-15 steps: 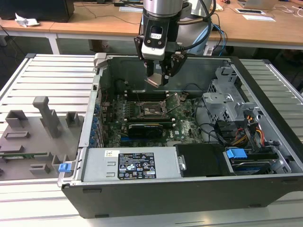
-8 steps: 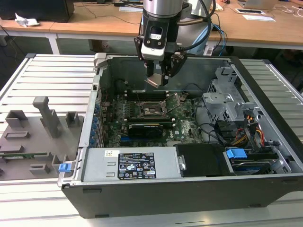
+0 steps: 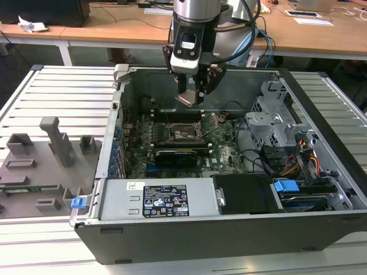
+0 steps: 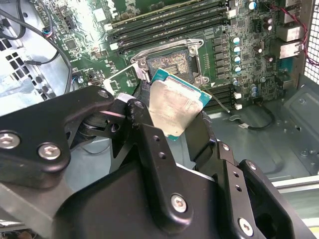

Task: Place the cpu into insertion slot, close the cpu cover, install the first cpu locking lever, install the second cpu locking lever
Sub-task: 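Place the cpu into insertion slot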

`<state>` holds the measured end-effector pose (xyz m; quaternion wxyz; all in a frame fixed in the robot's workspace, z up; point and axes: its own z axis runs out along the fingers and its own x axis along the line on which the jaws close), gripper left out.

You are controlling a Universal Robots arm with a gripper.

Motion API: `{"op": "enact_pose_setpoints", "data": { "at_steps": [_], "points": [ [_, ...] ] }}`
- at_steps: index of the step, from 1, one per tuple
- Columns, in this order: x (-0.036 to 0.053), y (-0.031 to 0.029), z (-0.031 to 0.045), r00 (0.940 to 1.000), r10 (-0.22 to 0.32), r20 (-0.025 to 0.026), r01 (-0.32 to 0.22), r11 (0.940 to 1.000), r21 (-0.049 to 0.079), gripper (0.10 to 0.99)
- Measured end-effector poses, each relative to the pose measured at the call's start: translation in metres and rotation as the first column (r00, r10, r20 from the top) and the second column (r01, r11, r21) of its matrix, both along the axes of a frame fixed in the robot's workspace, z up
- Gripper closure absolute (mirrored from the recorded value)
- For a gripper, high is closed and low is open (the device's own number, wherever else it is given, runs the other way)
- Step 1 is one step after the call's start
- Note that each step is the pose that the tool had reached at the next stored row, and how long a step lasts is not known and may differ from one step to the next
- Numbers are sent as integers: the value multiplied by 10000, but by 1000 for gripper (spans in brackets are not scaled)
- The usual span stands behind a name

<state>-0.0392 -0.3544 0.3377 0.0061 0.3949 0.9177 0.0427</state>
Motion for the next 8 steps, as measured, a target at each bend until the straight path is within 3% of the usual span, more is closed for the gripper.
{"op": "enact_pose_setpoints", "data": {
  "at_steps": [5, 8],
  "points": [
    [0, 0, -22, 9977, -675, -15, 675, 9977, -2, 561],
    [0, 0, -41, 9921, -1253, -22, 1253, 9921, -2, 561]
  ]
}}
